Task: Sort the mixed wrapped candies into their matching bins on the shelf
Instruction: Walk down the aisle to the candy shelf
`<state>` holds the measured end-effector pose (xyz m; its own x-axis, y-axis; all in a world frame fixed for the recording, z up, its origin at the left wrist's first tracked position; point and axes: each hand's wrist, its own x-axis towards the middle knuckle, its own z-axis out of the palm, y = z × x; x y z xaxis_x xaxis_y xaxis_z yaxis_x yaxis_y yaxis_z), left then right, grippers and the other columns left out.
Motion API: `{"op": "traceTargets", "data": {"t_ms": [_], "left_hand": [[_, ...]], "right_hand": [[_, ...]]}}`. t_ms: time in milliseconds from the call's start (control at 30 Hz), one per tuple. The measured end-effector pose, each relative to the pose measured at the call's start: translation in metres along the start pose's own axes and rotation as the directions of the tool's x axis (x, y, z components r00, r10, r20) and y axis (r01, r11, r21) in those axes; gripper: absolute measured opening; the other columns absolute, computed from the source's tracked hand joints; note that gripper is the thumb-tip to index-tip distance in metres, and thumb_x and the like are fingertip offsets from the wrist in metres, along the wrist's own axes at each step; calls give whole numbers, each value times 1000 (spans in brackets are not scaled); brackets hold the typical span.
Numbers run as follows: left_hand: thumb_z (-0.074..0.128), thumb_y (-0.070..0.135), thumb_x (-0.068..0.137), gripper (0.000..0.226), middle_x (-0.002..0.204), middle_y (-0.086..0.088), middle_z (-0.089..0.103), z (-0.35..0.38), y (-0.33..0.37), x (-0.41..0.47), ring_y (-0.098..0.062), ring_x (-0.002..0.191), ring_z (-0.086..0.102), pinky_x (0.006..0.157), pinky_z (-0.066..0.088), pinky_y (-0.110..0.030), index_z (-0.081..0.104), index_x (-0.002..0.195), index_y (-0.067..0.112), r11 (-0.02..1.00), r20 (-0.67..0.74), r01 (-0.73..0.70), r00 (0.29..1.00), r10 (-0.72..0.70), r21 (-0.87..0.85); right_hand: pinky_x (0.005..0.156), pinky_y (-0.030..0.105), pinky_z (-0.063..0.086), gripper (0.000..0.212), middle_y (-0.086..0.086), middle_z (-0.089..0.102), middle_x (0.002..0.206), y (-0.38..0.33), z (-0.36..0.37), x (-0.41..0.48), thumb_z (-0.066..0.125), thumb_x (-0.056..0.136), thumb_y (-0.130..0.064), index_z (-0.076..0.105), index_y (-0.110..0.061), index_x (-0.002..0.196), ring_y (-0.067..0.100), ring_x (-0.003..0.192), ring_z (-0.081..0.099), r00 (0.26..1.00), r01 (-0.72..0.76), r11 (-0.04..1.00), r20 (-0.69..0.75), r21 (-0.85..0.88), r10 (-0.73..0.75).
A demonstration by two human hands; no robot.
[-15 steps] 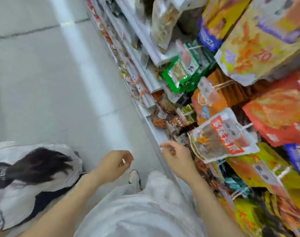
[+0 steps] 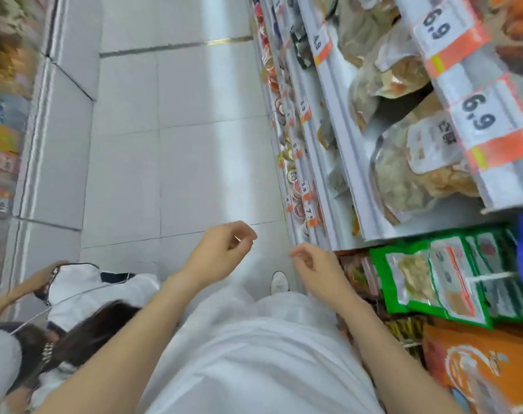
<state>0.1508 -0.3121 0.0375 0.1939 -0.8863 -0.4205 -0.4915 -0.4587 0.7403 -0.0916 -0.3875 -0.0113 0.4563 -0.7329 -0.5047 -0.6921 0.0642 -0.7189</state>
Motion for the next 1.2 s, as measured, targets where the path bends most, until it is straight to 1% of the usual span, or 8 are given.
{"op": "traceTargets", "data": {"t_ms": [200, 300, 400, 567, 800, 900, 1033, 1200], "left_hand": [[62, 23, 100, 15, 89, 21, 74, -81, -19, 85, -2, 72, 69, 68, 51, -25, 74, 98, 32, 990, -169, 120, 977, -131, -78], [63, 19, 100, 14, 86, 20, 75, -120, -41, 128, 1, 71, 69, 67, 47, -19, 75, 95, 25, 979, -192, 167, 963, -187, -116], [64, 22, 100, 12, 89, 22, 74, -170, -69, 187, 0, 75, 70, 72, 50, -24, 74, 99, 29, 970, -227, 221, 944, -240, -104], [62, 22, 100, 14, 90, 17, 72, -278, -75, 291, -4, 72, 67, 75, 54, -25, 72, 106, 30, 967, -226, 226, 942, -248, -119], [63, 19, 100, 16, 87, 14, 73, -413, -33, 472, -5, 69, 66, 63, 45, -11, 74, 101, 30, 971, -156, 145, 972, -176, -191], [62, 21, 100, 16, 86, 15, 73, -464, -8, 565, -11, 74, 69, 64, 51, -19, 74, 99, 31, 974, -174, 90, 976, -128, -210], [61, 20, 100, 16, 92, 8, 76, -527, 22, 687, -17, 81, 73, 80, 60, -40, 74, 99, 28, 969, -181, 78, 976, -123, -235], [60, 19, 101, 16, 93, 5, 76, -603, 46, 798, -14, 81, 75, 86, 60, -41, 75, 100, 26, 953, -203, 144, 958, -202, -268]], "right_hand": [[60, 14, 44, 19, -8, 70, 75, -123, -29, 156, 61, 99, -12, 74, -23, 107, -1, 61, 59, 976, 176, 984, 134, -11, -173], [68, 27, 52, 21, 0, 76, 84, -181, -35, 241, 60, 98, -15, 73, -29, 105, 14, 74, 68, 965, 209, 978, 162, -7, -205], [72, 35, 55, 22, 5, 76, 87, -225, -33, 329, 60, 96, -14, 73, -31, 103, 25, 79, 70, 961, 223, 975, 175, -22, -215], [65, 30, 49, 18, 4, 72, 81, -289, -45, 439, 61, 100, -17, 72, -31, 106, 11, 65, 61, 966, 174, 979, 212, -103, -149], [75, 32, 55, 20, -3, 76, 90, -363, -93, 572, 62, 100, -22, 74, -34, 110, 18, 81, 69, 989, 63, 996, 135, -61, -54], [73, 21, 53, 17, -9, 76, 91, -397, -115, 649, 64, 101, -22, 75, -31, 109, 6, 83, 68, 992, 93, 995, 91, -43, -89], [72, 15, 48, 17, -14, 75, 91, -445, -152, 769, 65, 101, -19, 75, -30, 109, 0, 85, 67, 990, 127, 992, 60, 16, -128], [69, 11, 48, 18, -14, 74, 94, -522, -202, 903, 63, 101, -21, 73, -34, 109, -1, 85, 66, 981, 141, 990, 134, 0, -139]]}}
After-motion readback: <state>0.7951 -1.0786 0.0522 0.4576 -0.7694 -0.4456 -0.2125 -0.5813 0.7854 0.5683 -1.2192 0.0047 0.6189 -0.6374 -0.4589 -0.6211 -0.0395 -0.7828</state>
